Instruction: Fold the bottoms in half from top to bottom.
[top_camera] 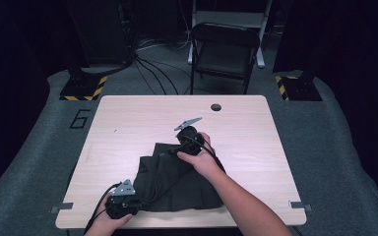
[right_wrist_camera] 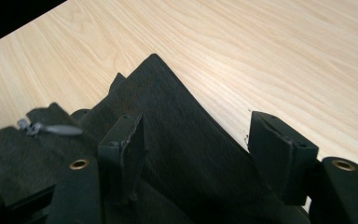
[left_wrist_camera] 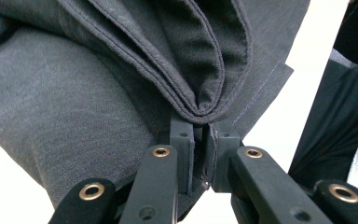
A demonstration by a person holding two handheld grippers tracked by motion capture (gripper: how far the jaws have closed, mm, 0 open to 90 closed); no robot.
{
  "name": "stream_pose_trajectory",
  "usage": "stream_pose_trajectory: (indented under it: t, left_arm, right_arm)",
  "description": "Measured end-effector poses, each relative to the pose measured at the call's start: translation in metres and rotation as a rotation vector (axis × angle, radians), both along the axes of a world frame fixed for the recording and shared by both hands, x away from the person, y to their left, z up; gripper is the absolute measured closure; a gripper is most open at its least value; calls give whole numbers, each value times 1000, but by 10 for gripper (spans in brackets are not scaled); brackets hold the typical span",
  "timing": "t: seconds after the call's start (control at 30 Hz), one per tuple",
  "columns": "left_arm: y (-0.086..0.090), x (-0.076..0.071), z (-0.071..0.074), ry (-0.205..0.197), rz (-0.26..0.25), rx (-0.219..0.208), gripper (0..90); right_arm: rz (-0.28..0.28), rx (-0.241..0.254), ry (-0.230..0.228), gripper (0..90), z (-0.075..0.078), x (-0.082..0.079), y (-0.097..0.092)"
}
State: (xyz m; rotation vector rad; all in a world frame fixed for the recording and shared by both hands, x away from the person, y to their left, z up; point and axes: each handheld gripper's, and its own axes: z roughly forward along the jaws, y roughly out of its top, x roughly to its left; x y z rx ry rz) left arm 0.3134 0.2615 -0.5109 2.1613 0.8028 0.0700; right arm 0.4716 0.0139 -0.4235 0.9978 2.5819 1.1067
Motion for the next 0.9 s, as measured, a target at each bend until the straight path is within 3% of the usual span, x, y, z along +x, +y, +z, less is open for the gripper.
stream_pose_trajectory:
  t: [0.17,0.27,0.47,0.53,0.7,0.77,0.9]
  left_arm:
    - [-1,-1,-2,6,7,-5,827]
    - [0,-1,-2,6,9,-5,825]
    - [-1,-2,1,-4,9,-11,772]
    - [-1,-3,4,5,1,-21,734]
    - [1,-8,11,-42,29,-37,648]
    - [3,-9,15,-49,36,-50,632]
    - [8,-11,19,-52,39,-67,618]
  right_arm:
    - [15,2,41,354,-6,5,6]
    - [17,-7,64,401,-7,4,5]
    - [41,6,49,525,1,-7,-9]
    - [48,20,47,530,1,-12,-16]
    - [49,55,52,524,2,-29,-33]
    - [65,53,16,515,2,-36,-40]
    - [68,54,-6,508,3,-51,-54]
